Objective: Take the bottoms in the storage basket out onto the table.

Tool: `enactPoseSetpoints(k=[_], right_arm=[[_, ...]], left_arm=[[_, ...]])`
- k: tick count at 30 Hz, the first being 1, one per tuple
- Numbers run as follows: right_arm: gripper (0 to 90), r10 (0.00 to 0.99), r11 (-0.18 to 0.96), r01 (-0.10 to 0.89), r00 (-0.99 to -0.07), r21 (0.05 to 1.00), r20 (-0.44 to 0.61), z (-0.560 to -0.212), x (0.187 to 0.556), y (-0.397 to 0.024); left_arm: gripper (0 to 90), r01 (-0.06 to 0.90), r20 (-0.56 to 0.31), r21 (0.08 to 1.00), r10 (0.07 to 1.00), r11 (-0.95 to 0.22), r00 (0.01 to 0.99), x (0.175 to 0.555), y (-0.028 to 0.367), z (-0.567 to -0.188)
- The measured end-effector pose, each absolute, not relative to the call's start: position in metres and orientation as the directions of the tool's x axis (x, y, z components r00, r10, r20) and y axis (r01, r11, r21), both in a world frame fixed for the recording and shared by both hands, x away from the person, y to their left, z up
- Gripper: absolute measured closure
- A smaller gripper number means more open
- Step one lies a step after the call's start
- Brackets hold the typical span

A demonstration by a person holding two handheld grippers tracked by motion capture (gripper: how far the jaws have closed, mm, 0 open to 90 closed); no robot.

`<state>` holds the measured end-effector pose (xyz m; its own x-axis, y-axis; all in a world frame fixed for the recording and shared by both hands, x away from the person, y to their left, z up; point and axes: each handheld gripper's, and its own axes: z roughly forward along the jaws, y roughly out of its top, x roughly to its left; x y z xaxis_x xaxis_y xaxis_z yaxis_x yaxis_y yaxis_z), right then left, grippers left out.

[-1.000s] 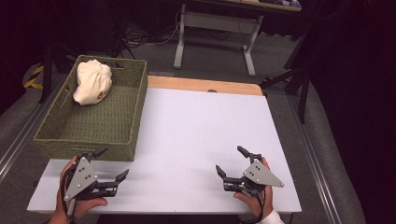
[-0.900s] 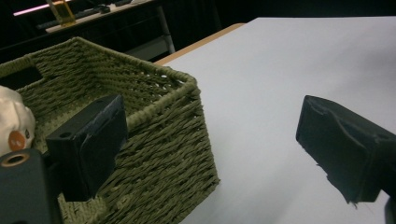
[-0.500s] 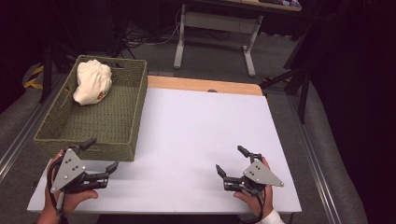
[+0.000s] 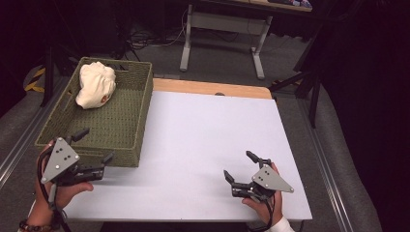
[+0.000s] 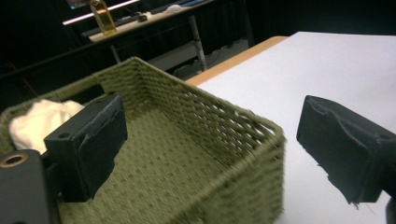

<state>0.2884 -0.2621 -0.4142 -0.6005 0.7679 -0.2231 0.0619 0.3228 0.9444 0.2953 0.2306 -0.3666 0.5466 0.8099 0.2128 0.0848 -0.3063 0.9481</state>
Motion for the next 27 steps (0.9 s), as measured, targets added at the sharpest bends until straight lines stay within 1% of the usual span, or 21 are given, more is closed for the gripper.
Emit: enactPoseSetpoints(k=[5, 8, 11, 14, 19, 22, 27], right_arm=[[8.1, 0.769, 0.325, 0.064, -0.599, 0.944, -0.224, -0.414, 0.289, -0.262], [8.1, 0.769, 0.326, 0.066, -0.598, 0.943, -0.223, -0.415, 0.289, -0.262], [8.2, 0.772, 0.323, 0.067, -0.596, 0.944, -0.221, -0.414, 0.289, -0.263], [8.2, 0.772, 0.322, 0.068, -0.596, 0.944, -0.221, -0.414, 0.289, -0.264], [8.2, 0.771, 0.324, 0.068, -0.597, 0.943, -0.222, -0.415, 0.290, -0.264], [8.2, 0.771, 0.325, 0.068, -0.597, 0.943, -0.223, -0.415, 0.290, -0.264], [8.1, 0.772, 0.326, 0.074, -0.597, 0.943, -0.220, -0.416, 0.291, -0.264]], left_arm=[[9.6, 0.085, 0.214, 0.948, 0.813, -0.306, 0.542, 0.312, 0.236, -0.347], [9.6, 0.102, 0.205, 0.946, 0.812, -0.307, 0.546, 0.325, 0.237, -0.338], [9.6, 0.117, 0.215, 0.938, 0.810, -0.327, 0.545, 0.337, 0.236, -0.331], [9.6, 0.130, 0.224, 0.930, 0.810, -0.344, 0.542, 0.348, 0.236, -0.326], [9.6, 0.162, 0.215, 0.923, 0.818, -0.348, 0.534, 0.368, 0.239, -0.318], [9.6, 0.173, 0.232, 0.913, 0.818, -0.370, 0.526, 0.376, 0.238, -0.315], [9.6, 0.214, 0.233, 0.898, 0.827, -0.385, 0.512, 0.400, 0.238, -0.310]])
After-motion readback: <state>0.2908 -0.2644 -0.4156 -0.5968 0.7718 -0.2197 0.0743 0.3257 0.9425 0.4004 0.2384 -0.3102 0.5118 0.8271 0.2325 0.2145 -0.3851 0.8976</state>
